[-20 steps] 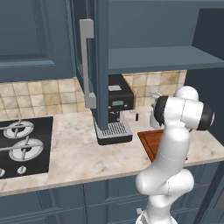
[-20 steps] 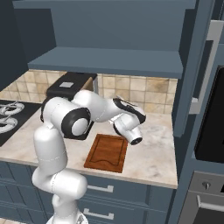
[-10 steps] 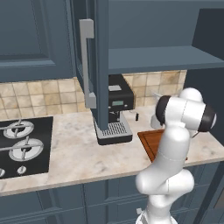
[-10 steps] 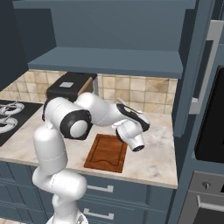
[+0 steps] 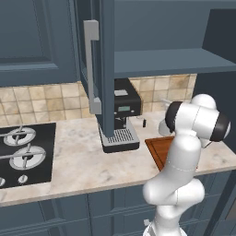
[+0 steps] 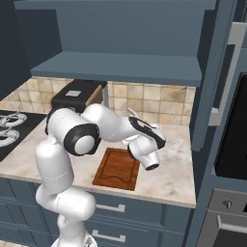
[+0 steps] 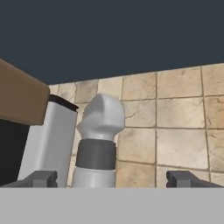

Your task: Grab the spray bottle from the cabinet, then place it next to the cutting board for sanitizing. Then grab the dish brush from the countertop next to the sink and place it next to the cutting board.

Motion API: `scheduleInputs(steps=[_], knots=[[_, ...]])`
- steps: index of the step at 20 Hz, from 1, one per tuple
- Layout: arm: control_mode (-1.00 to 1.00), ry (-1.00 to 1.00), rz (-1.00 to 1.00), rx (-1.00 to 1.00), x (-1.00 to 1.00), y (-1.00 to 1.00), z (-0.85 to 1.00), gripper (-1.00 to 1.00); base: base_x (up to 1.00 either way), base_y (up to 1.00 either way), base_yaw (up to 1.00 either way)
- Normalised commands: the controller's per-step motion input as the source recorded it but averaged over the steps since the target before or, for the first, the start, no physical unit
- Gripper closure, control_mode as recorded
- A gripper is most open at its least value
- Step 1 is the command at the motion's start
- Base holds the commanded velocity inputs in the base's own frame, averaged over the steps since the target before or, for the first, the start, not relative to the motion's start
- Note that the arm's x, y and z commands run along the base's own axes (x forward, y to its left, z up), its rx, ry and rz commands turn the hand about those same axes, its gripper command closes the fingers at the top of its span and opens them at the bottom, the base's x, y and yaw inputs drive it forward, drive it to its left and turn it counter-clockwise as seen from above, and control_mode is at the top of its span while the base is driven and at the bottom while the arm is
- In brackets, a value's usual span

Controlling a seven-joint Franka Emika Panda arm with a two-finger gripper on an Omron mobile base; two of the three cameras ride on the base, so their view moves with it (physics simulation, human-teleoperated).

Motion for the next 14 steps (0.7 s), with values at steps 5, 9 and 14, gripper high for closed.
scheduleInputs(steps=[5,9,14], knots=[[-1.00,-0.01,-0.03,0.03,-0.10,-0.11,0.00,-1.00,0.00,0.00,0.00],[-1.00,-0.03,-0.02,0.03,-0.26,-0.14,0.00,-1.00,0.00,0.00,0.00],[-1.00,-0.09,-0.08,0.03,-0.69,-0.18,0.05,-1.00,0.00,0.00,0.00]])
